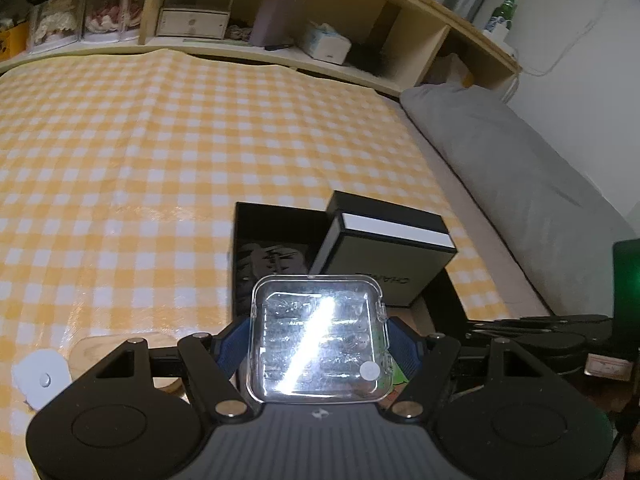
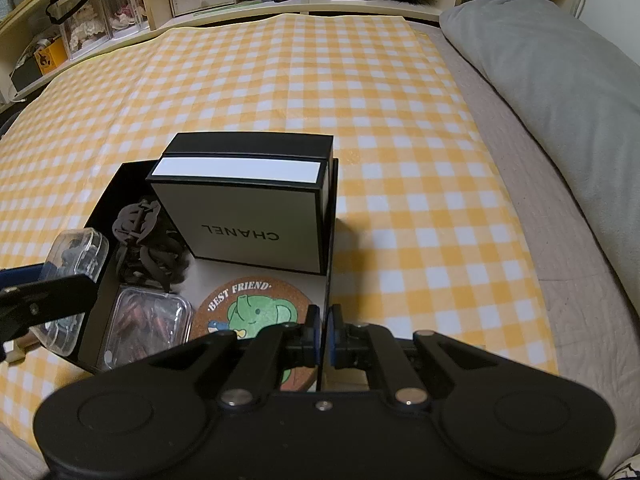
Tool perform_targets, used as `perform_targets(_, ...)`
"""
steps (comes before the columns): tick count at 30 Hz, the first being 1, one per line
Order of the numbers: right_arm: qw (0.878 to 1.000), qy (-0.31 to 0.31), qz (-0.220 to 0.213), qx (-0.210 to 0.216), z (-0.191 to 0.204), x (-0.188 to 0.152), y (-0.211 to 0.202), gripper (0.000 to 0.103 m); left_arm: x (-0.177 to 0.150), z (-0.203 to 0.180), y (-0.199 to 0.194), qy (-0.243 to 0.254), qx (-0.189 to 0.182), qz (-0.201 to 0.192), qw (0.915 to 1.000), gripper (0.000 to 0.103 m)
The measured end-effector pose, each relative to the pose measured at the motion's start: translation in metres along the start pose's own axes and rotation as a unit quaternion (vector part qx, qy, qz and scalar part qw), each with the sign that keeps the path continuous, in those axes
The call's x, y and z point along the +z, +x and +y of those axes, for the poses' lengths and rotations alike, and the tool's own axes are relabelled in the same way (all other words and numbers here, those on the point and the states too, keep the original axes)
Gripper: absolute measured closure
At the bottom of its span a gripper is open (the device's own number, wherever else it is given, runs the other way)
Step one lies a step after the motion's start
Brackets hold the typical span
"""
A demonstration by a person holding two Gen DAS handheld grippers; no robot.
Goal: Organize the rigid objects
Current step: 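Lower the second clear case into the black tray, open left gripper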
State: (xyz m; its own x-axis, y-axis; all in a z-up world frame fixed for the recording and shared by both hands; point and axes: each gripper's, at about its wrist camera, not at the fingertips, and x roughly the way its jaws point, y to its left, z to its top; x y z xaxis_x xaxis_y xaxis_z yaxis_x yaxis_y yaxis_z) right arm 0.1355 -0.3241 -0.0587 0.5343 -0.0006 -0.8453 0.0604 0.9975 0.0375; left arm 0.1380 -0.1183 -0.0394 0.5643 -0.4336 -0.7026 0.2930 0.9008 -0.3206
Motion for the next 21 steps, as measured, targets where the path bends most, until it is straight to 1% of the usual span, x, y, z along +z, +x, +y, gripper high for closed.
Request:
perform_targets(4,1.0,0.0,0.0,0.0,0.0,0.0,0.0,0.098,-0.0006,-0.0001,-0.0004,-0.002,-0.003,0.004,1.0,0.03)
perform_targets(9,1.0,0.0,0.0,0.0,0.0,0.0001,0.0,0.098,0.0003,0.0029,0.0004,-0.001,0.012,0.01,0.9999,0.029)
perform_targets(13,1.0,0.0,0.0,0.0,0.0,0.0001,0.0,0.098,-0.0002,0.0037,0.001,-0.004,0.014,0.014,0.9998,0.024)
perform_targets(21,1.0,-0.001,0.001,-0.001,0.0,-0.0003,0.0003,0.098,-0.002,0.0036,0.0009,-0.003,0.02,0.021,0.9996,0.024)
